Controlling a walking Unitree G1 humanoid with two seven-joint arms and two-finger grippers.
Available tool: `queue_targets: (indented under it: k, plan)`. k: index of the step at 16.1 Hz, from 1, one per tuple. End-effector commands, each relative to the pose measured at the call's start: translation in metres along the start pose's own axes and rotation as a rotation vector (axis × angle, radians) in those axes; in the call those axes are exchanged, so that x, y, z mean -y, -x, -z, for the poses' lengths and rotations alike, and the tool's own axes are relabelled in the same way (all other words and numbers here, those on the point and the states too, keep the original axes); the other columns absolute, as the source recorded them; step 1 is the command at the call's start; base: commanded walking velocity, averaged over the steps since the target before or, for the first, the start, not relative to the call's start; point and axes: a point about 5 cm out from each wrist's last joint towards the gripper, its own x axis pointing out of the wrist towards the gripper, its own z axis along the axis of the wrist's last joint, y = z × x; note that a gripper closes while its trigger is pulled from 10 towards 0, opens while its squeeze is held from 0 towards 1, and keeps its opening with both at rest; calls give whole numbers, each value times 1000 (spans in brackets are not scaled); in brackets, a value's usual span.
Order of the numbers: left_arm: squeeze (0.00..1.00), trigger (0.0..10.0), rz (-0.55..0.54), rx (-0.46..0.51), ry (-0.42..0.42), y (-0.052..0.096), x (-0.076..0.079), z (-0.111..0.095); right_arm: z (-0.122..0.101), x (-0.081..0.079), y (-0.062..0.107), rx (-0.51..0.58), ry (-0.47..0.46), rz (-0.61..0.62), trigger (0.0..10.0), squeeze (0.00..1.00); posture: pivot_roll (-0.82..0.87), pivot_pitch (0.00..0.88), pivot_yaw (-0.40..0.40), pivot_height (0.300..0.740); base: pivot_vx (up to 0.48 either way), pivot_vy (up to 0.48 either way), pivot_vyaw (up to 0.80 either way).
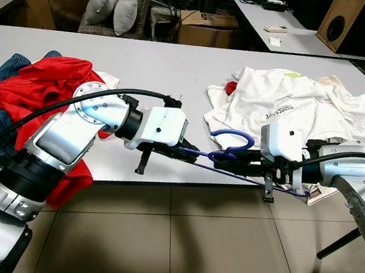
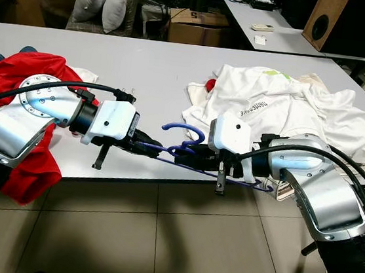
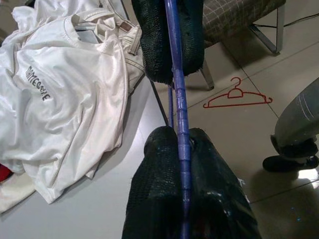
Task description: Hang hanger
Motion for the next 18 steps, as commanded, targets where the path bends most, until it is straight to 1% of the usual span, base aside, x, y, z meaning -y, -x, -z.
queue_targets:
  k: [1,2,3,4,6,7,8,9,10,11,13,14,15,16,17,18]
  plan:
    - [0,0,-8,31,-59,4,-6,-15,2,3,1,-15,-18,9,0,0,70,0,-19,740,0,0,0]
    - [0,0,-26,44,-65,4,-7,-16,1,4,2,-5,-18,12,0,0,69,0,-18,740,0,0,0]
    - [467,10000,-54,87,-43,5,-10,-18,0,5,2,-2,-16,11,0,0,68,0,-17,740,0,0,0]
    - [1000,10000,-51,128,-9,6,-12,-19,0,5,3,-3,-16,9,0,0,66,0,-14,740,0,0,0]
    - [1000,10000,-38,172,13,8,-12,-21,1,5,4,-5,-15,6,0,0,64,0,-13,740,0,0,0]
    - [1000,10000,-51,225,-1,9,-14,-26,2,3,6,-10,-17,1,0,0,61,0,-7,740,0,0,0]
    - [16,10000,-52,249,-9,11,-15,-30,3,1,9,-20,-21,-4,0,0,57,0,-1,740,0,0,0]
    - [16,10000,-53,253,-11,12,-15,-30,4,0,10,-25,-22,-5,0,0,54,0,2,740,0,0,0]
    - [0,10000,-67,272,-15,18,-17,-32,9,-3,14,-59,-31,4,0,0,49,0,7,740,0,0,0]
    - [0,10000,-83,289,10,24,-18,-31,15,-9,21,-81,-60,29,0,0,45,0,9,740,0,0,0]
    - [0,10000,-161,295,122,38,-11,-16,33,-28,39,-94,-177,151,0,0,30,0,25,740,0,0,0]
    - [0,10000,-223,285,188,45,-4,-4,40,-39,46,-81,-235,218,0,0,23,0,30,740,0,0,0]
    - [0,10000,-364,242,298,47,11,19,45,-56,51,-40,-316,330,0,0,8,0,39,740,0,0,0]
    - [0,10000,-517,217,393,45,29,38,46,-71,52,5,-371,454,0,0,-2,0,41,740,0,0,0]
    - [0,10000,-690,222,427,40,40,46,46,-79,52,35,-395,576,1922,0,-9,6,39,740,0,0,0]
    - [0,10000,-883,197,531,36,49,54,44,-85,50,58,-398,714,10000,0,-24,30,40,740,0,0,0]
